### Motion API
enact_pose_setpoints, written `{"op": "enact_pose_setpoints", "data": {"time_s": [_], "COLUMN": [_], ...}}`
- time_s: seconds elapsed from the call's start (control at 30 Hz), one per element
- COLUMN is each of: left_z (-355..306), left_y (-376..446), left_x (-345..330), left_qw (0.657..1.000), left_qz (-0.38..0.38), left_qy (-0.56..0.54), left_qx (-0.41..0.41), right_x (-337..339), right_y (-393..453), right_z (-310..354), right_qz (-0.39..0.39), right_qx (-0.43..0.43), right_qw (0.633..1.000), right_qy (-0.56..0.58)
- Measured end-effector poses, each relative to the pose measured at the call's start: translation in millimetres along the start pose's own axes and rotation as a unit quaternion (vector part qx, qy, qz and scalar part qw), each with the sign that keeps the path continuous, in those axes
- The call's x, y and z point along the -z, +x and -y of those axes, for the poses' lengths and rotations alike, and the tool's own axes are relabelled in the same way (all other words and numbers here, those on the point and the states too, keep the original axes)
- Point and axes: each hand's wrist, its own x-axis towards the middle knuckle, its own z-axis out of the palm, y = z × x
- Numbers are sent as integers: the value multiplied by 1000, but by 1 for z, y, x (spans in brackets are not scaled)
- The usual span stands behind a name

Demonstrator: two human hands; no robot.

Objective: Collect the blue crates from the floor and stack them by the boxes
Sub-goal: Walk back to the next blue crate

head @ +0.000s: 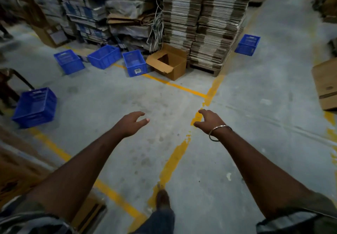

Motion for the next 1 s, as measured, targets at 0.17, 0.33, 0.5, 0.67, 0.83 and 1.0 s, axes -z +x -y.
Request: {"op": "enact_pose_setpoints", "data": {"time_s": [0.17, 0.33, 0.5, 0.67, 0.83, 1.0], "left_z": [27, 58, 72, 94, 116, 133], "left_y": [109, 216, 304, 399, 490, 574], "left_x": [19, 65, 105, 130, 142, 173], "left_qw": [999, 996, 994, 988, 979, 972], "left_qz": [-3, -19, -40, -64, -69, -62], "left_qy": [-12, -25, -32, -53, -69, -61], "left_qx": [40, 79, 102, 130, 177, 217], "right_x": [2, 11, 14, 17, 19, 27], "right_y": [129, 262, 369, 492, 617, 740], "right_z": [19, 66, 102, 126, 139, 162], "right_qz": [19, 45, 67, 72, 77, 162], "right_qx": [16, 41, 59, 82, 93, 106], "right_qw": [1000, 998, 996, 994, 993, 981], "right_qy": [-7, -28, -17, -7, 13, -22]}}
